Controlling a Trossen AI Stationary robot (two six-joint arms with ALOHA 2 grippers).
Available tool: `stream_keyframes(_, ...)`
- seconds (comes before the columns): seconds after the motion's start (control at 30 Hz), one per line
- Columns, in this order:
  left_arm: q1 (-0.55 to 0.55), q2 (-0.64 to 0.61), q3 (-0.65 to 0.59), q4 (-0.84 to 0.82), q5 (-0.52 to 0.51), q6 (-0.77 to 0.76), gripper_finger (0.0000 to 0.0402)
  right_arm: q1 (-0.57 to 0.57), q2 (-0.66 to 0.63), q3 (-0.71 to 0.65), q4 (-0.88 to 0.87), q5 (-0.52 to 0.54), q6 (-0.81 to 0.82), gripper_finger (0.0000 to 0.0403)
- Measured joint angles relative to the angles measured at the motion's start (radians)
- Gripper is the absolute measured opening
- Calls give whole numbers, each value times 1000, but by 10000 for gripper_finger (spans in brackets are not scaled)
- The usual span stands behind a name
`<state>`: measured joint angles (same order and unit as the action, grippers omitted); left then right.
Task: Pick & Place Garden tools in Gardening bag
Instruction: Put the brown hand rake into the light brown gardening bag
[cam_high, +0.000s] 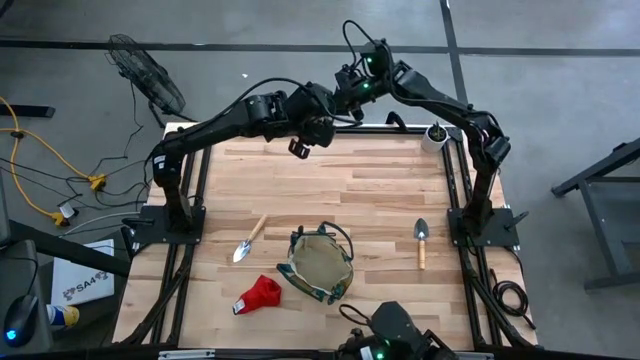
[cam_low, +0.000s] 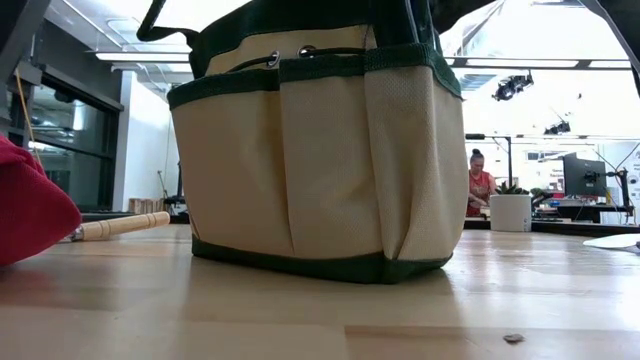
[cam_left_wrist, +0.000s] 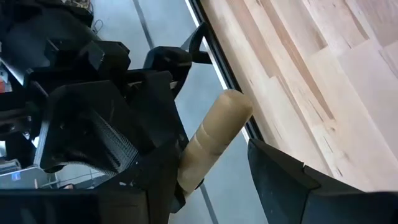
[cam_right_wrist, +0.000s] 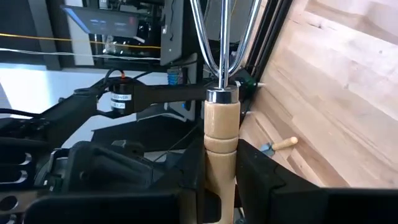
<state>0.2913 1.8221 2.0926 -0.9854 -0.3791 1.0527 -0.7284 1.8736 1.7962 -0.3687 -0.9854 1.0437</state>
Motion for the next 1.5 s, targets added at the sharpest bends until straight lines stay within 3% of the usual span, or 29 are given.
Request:
stream_keyframes(0.8,-15,0,0,101,6,45,185,-14,0,0,75,-101,9,52)
stream_keyframes(0.9,-20,0,0,103,5,65,167,-15,0,0,76,-121,3,52)
stream_keyframes(1.2,-31,-1,2,116,25,100,66,-22,0,0,133,-134,47,52)
stream_keyframes(1.5,-32,-1,2,138,19,98,65,-25,0,0,140,-135,28,52)
